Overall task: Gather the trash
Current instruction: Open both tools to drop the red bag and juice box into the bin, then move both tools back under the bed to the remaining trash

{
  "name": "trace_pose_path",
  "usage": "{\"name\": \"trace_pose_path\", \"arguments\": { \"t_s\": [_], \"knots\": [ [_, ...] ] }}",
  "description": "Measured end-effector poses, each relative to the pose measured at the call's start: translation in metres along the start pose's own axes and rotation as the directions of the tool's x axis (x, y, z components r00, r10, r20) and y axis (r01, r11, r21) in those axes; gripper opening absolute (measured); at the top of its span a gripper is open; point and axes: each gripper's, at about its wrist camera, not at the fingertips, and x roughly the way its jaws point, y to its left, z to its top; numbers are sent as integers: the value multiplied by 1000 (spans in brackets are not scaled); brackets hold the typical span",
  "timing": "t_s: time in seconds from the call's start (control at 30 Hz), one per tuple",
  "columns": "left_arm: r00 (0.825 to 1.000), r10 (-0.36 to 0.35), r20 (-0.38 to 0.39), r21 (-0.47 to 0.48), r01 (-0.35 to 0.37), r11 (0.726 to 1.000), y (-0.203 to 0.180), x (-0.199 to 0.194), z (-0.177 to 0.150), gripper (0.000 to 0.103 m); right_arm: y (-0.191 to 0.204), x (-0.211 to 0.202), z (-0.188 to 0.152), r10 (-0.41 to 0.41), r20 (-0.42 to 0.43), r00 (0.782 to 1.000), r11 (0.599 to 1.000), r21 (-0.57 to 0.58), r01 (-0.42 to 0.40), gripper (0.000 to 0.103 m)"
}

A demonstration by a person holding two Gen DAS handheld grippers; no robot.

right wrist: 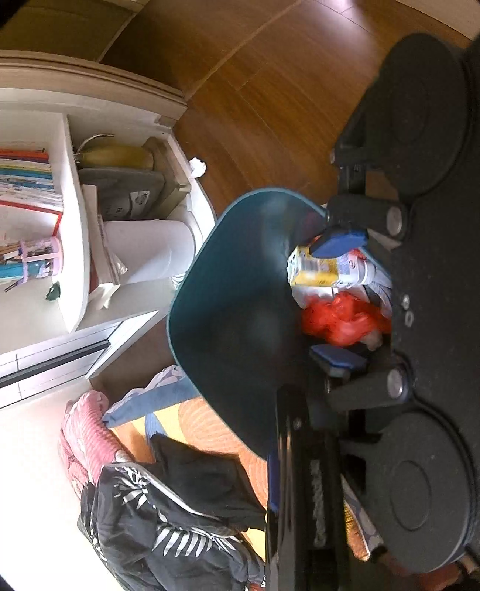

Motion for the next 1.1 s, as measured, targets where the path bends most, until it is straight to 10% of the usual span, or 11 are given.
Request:
{"name": "trace_pose_path", "arguments": {
  "t_s": [0.67,1.1],
  "knots": [
    [982,110,156,-174,-83,981,104,-149,-73,78,110,-63,-12,193,45,980,969,-166,-183,53],
    [958,233,167,-415,-146,898,222,-186,-155,97,231,-21,-55,291,-99,952,892,-332,-307,55]
  ]
}}
